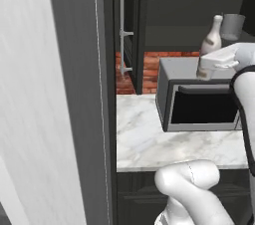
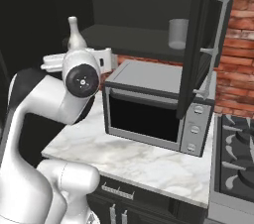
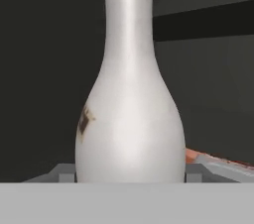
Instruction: There is a bowl on the dining counter. Grab a lemon wedge from the fridge and place it in the bowl. Then get the liquor bottle and glass cup from the cabinet and place them next to the bowl.
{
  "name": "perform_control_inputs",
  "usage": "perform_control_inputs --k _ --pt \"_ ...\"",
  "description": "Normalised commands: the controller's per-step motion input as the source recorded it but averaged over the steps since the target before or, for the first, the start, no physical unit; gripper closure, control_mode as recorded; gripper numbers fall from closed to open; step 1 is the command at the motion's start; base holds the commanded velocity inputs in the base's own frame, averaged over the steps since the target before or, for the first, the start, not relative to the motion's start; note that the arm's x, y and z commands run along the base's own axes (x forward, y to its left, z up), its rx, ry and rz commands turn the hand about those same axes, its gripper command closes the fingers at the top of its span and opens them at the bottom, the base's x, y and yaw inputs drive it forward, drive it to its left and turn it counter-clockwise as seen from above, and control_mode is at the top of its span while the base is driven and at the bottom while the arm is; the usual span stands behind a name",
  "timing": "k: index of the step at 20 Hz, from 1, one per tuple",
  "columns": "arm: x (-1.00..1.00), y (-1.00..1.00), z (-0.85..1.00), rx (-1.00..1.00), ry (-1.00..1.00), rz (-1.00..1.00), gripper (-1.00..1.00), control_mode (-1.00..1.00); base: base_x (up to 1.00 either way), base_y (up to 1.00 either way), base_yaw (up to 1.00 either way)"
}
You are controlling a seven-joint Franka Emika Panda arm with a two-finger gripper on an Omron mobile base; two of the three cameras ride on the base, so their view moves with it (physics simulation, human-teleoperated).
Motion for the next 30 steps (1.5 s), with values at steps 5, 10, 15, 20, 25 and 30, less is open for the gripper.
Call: perform_control_inputs --k 5,10,15,20,25,30 --pt "-1.0 -0.11 -0.22 0.0 0.0 0.0 1.0 -1.0 0.0 0.0 0.0" --pt "-1.0 0.0 -0.3 0.0 -0.01 -0.05 1.0 -1.0 0.0 0.0 0.0" --pt "-0.89 0.0 -0.24 0.0 -0.02 -0.09 1.0 -1.0 0.0 0.0 0.0" --pt "-0.39 0.0 -0.06 0.0 -0.02 -0.09 1.0 1.0 -0.19 0.0 -0.1" --pt "0.0 0.0 0.0 0.0 0.0 0.0 1.0 1.0 -0.27 0.07 -0.4" --pt "0.0 0.0 0.0 0.0 0.0 0.0 1.0 1.0 -0.11 0.18 -0.55"
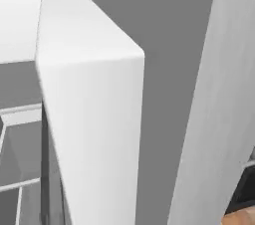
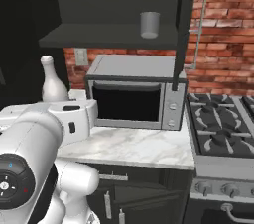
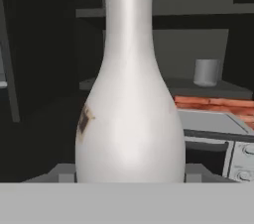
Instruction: There is a bowl on the dining counter. Grab a lemon wedge from the fridge and place it in the bowl. Then get the liquor bottle and glass cup from the cabinet and place them next to the bowl.
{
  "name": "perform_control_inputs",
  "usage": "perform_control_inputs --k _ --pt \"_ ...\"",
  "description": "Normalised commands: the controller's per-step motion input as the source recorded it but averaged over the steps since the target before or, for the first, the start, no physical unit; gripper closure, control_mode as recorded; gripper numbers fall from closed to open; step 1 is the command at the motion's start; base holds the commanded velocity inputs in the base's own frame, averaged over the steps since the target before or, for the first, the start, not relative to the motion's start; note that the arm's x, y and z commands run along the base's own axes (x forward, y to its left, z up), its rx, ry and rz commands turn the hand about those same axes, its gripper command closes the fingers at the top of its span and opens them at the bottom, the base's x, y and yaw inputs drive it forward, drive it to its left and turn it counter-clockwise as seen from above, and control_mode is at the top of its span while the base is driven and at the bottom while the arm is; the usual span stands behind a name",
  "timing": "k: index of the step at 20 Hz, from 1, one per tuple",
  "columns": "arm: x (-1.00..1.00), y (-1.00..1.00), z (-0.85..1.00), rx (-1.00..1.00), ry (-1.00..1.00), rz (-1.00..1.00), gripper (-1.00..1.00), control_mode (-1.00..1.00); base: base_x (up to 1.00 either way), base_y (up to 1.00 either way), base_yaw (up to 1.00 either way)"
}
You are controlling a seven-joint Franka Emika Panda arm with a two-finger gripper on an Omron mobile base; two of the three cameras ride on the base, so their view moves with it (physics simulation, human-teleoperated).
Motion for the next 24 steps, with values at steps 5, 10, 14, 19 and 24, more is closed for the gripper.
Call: perform_control_inputs --k 5,10,14,19,24 --pt "0.0 0.0 0.0 0.0 0.0 0.0 1.0 1.0 -0.23 0.14 -0.62" --pt "0.0 0.0 0.0 0.0 0.0 0.0 1.0 1.0 -0.27 0.07 -0.64" --pt "0.0 0.0 0.0 0.0 0.0 0.0 1.0 1.0 -0.2 0.0 -0.66" --pt "0.0 0.0 0.0 0.0 0.0 0.0 1.0 1.0 -0.11 -0.02 -0.67" --pt "0.0 0.0 0.0 0.0 0.0 0.0 1.0 1.0 -0.13 -0.1 -0.65"
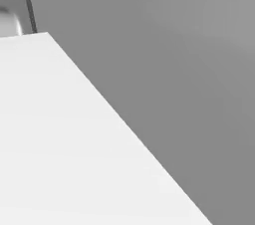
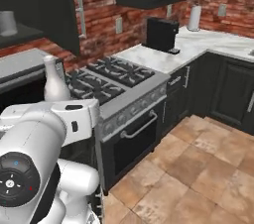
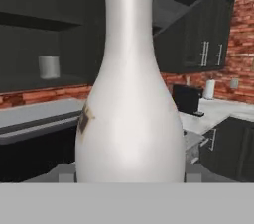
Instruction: There is a bowl on the dining counter. Grab a lemon wedge from the fridge and place it in the bowl. Then get the liquor bottle and glass cup from the cabinet and place them next to the bowl.
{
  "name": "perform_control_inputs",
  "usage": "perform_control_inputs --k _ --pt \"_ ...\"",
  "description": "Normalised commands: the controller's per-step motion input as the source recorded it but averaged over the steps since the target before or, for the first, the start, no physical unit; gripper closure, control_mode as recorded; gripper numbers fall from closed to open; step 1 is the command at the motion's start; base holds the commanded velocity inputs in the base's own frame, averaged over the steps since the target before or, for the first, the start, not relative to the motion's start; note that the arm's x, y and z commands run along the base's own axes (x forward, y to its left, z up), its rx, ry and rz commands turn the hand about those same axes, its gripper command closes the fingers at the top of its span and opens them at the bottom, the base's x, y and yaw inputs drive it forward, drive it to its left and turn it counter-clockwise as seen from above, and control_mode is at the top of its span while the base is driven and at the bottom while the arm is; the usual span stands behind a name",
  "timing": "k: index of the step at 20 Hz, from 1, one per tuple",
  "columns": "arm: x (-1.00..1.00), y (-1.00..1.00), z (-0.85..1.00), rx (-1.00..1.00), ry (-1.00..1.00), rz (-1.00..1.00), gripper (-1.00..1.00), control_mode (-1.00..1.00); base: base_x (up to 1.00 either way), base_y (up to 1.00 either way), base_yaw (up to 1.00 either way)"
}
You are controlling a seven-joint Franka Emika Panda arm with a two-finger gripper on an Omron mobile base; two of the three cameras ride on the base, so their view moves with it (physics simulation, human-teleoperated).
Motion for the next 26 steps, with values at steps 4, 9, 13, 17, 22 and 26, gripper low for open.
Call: perform_control_inputs --k 4,9,13,17,22,26 --pt "0.0 0.0 0.0 0.0 0.0 0.0 1.0 1.0 -0.1 -0.15 -0.64" --pt "0.0 0.0 0.0 0.0 0.0 0.0 1.0 1.0 -0.01 -0.19 -0.66" --pt "0.0 0.0 0.0 0.0 0.0 0.0 1.0 1.0 0.0 -0.24 -0.66" --pt "0.0 0.0 0.0 0.0 0.0 0.0 1.0 1.0 0.0 -0.27 -0.65" --pt "0.0 0.0 0.0 0.0 0.0 0.0 1.0 1.0 0.0 -0.32 -0.64" --pt "0.0 0.0 0.0 0.0 0.0 0.0 1.0 1.0 -0.01 -0.41 -0.6"
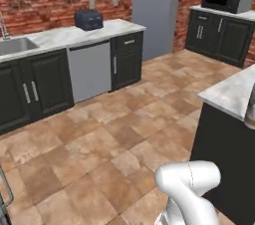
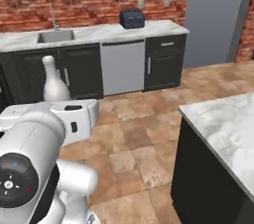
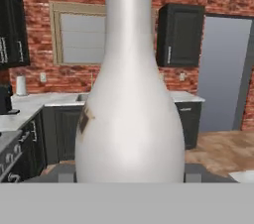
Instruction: There is a bowl on the dining counter. Grab a lemon wedge from the fridge and place it in the bowl. Then get the liquor bottle and glass cup from the cabinet and place them next to the bowl.
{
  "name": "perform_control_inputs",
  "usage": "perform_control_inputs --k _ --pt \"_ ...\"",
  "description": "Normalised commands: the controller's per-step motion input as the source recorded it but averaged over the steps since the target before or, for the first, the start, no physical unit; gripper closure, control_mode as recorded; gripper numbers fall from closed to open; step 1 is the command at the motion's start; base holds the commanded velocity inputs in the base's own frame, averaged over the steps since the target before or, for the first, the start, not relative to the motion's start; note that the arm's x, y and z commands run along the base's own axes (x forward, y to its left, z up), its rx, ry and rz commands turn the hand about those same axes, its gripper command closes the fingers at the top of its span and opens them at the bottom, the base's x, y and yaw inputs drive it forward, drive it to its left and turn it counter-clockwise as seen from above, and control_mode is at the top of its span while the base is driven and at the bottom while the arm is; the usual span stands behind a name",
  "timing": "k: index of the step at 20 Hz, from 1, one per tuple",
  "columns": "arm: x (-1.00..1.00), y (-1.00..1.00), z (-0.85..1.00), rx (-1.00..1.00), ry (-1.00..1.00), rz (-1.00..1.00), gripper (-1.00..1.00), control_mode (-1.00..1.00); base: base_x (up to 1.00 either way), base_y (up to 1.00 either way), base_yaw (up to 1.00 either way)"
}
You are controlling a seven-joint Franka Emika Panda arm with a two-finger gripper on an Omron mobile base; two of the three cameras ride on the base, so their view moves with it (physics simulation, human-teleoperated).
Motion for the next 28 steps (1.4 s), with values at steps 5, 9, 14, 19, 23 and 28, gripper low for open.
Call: perform_control_inputs --k 5,9,14,19,23,28 --pt "0.0 0.0 0.0 0.0 0.0 0.0 1.0 1.0 0.0 -0.38 -0.61" --pt "0.0 0.0 0.0 0.0 0.0 0.0 1.0 1.0 0.0 -0.35 -0.61" --pt "0.0 0.0 0.0 0.0 0.0 0.0 1.0 1.0 0.05 -0.14 -0.58" --pt "0.0 0.0 0.0 0.0 0.0 0.0 1.0 1.0 0.39 0.0 -0.51" --pt "0.0 0.0 0.0 0.0 0.0 0.0 1.0 1.0 0.65 0.0 -0.42" --pt "0.0 0.0 0.0 0.0 0.0 0.0 1.0 1.0 0.64 0.0 -0.32"
